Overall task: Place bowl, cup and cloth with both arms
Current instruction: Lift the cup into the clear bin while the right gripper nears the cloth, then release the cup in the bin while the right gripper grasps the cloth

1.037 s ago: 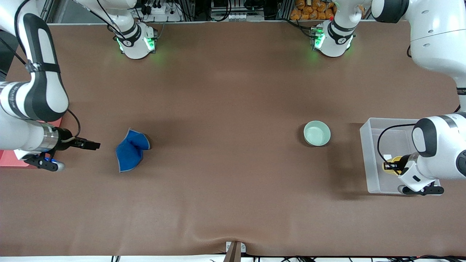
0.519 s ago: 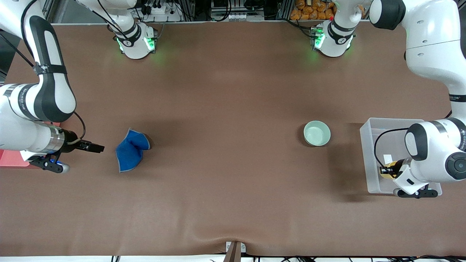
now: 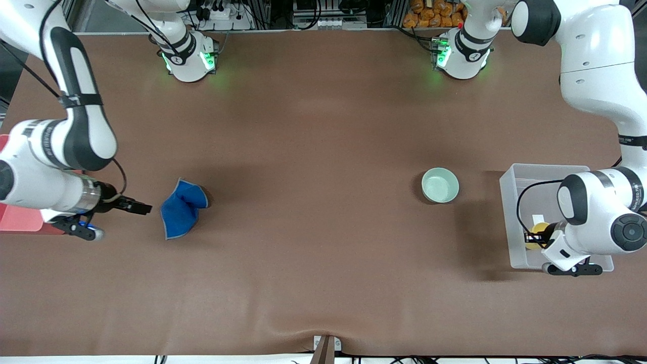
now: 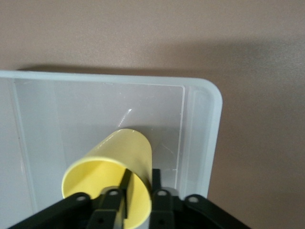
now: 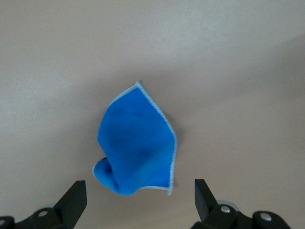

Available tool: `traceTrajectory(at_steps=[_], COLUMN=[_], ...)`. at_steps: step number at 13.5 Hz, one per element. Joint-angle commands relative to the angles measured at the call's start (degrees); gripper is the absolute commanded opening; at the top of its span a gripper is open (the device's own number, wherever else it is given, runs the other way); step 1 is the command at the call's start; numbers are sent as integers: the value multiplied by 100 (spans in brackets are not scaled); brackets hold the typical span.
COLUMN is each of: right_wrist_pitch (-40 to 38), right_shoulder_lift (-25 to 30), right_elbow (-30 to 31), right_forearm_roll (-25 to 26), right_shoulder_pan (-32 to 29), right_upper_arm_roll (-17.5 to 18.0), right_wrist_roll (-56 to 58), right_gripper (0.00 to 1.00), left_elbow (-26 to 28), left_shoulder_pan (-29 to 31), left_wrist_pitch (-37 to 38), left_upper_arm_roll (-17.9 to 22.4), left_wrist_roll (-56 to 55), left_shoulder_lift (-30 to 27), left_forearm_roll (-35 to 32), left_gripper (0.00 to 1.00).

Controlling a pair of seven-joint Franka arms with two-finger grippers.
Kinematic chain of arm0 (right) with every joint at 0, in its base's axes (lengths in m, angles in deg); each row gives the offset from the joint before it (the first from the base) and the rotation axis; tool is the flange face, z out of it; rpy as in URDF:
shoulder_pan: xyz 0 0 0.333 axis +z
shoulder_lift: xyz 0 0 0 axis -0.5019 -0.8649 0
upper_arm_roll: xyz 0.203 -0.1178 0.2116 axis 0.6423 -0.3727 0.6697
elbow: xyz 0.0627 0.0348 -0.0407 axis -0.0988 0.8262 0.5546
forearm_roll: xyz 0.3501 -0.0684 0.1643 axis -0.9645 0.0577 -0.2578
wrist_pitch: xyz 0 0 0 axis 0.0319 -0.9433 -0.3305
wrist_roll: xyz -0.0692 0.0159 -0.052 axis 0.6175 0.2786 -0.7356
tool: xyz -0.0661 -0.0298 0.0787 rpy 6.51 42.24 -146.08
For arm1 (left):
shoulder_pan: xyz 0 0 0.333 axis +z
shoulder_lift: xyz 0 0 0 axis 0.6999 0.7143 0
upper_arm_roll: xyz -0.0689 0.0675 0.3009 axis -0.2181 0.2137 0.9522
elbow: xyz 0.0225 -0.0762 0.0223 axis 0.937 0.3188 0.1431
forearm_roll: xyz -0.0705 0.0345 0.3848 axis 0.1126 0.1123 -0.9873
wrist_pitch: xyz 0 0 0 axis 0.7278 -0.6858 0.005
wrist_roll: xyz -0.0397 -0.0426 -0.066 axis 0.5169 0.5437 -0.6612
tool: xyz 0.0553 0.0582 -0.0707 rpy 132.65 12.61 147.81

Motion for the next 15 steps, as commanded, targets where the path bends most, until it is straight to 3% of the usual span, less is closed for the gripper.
traceTrajectory(at_steps=[1,5,10,15], right_wrist_pitch=[241,512,523,470], right_shoulder_lift=[-84,-435,-638,-533], right_elbow=[206,223,320,794], right_forearm_roll=[67,58,58,67], right_shoulder_pan=[435,628,699,761], right_upper_arm_roll=[-27,-27,-27,-27], right_wrist_roll=[-803,-832,-1059,-1122], right_gripper=[100,100,100,100], left_elbow=[-16,-42,-60,-34], left_shoulder_pan=[-7,20,-24,-489], left_wrist_pitch=[-77,150,976,1232], left_upper_arm_roll=[17,43,52,17], left_wrist_roll=[200,323,332,-123], left_shoulder_lift=[11,-287,-796,-1061], left_forearm_roll=[75,13,13,101], left_gripper=[40,40,40,43])
